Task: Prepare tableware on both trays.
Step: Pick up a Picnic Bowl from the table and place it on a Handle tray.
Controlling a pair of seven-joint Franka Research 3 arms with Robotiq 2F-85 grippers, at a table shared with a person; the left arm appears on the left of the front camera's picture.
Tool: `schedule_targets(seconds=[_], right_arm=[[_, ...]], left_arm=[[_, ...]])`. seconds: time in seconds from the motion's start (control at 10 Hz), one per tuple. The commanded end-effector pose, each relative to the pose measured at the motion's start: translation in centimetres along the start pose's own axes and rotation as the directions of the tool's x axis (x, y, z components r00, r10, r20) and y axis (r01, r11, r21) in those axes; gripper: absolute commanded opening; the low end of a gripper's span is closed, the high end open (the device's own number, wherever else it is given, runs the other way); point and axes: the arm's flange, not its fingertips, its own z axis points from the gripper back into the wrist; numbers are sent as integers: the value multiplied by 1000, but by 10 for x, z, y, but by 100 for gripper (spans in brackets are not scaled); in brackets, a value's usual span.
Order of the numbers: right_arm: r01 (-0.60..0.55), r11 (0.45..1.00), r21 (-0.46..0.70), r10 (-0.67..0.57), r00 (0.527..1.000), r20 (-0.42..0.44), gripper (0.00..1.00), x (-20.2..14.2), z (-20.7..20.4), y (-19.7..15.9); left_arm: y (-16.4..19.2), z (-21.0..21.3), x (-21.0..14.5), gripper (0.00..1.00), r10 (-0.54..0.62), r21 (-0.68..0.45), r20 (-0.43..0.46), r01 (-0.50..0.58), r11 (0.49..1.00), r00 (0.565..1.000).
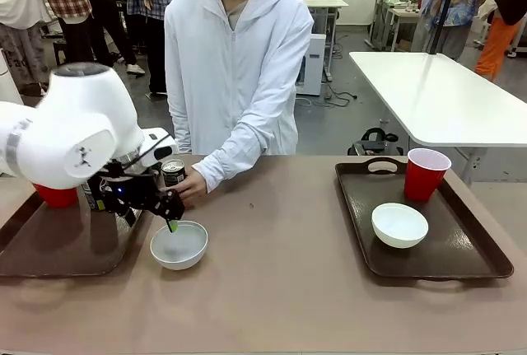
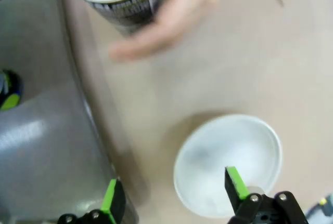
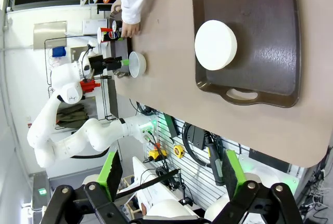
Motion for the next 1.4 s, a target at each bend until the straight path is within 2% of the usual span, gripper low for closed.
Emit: schedule_targets(seconds=[0.0, 0.1, 0.3, 0.9, 1.1, 1.3], right_arm=[[-12, 1000, 13, 12, 1000, 3, 100, -2, -1, -1], [-12, 1000, 13, 12, 1000, 3, 100, -2, -1, -1], [-12, 1000, 13, 12, 1000, 3, 100, -2, -1, -1], [-12, 1000, 13, 12, 1000, 3, 100, -2, -1, -1], [-12, 1000, 13, 12, 1000, 3, 100, -2, -1, -1], [-12, 1000, 13, 12, 1000, 3, 100, -2, -1, -1]], left_arm=[[2, 87, -84, 100, -130, -35, 24, 131, 991, 991], [0, 93, -99, 100, -157, -14, 34, 157, 987, 987], [0, 79, -98, 100, -138, -21, -36, 137, 990, 990], [0, 70, -90, 100, -127, 28, -22, 128, 991, 992], [-1, 51, -64, 100, -81, 78, 16, 80, 994, 997], [-2, 24, -40, 100, -40, 93, 1, 40, 995, 999]])
